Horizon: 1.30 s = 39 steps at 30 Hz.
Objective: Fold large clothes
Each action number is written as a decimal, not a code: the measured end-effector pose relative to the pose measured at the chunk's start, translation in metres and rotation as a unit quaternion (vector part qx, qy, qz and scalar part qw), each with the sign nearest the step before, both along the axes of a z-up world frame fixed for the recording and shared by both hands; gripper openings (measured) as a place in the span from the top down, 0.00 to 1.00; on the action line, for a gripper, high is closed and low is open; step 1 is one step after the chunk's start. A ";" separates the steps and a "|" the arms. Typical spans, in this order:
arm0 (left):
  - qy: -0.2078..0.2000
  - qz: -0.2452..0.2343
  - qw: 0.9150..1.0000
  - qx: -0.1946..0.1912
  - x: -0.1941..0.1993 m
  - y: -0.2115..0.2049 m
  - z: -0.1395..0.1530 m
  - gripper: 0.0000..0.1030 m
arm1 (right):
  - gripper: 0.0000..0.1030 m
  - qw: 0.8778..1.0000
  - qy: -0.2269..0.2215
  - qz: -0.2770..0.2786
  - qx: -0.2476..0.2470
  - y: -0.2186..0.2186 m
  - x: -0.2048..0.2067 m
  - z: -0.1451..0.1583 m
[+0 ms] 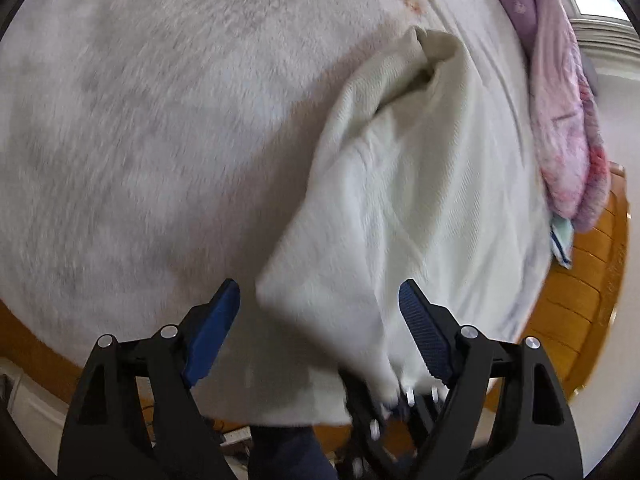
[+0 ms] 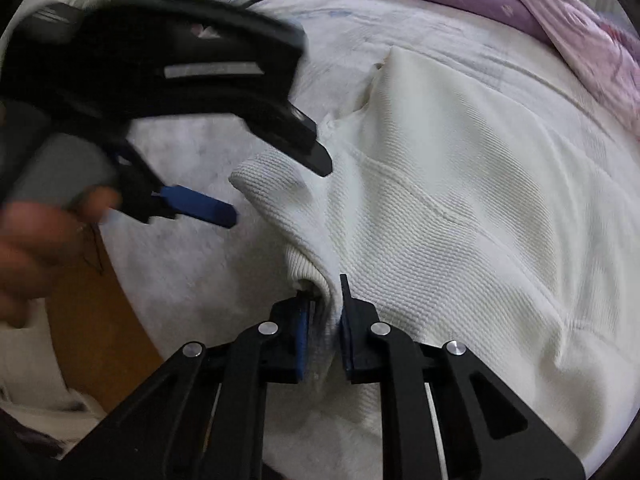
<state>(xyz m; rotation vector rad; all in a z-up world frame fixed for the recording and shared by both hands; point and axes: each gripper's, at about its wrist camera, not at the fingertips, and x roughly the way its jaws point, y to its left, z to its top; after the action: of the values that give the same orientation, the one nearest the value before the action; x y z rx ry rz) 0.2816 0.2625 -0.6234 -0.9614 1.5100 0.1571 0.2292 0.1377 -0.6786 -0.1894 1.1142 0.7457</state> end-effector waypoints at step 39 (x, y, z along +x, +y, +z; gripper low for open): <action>-0.161 -0.372 0.901 0.154 0.114 -0.495 0.074 0.86 | 0.89 0.844 0.186 -0.425 0.269 -0.403 0.027 0.007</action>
<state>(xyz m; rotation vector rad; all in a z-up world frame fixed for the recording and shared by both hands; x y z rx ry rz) 0.3958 -0.2323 -0.5490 -0.1040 1.3890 -0.2979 0.2564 -0.2658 -0.6719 0.9220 1.1536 0.2540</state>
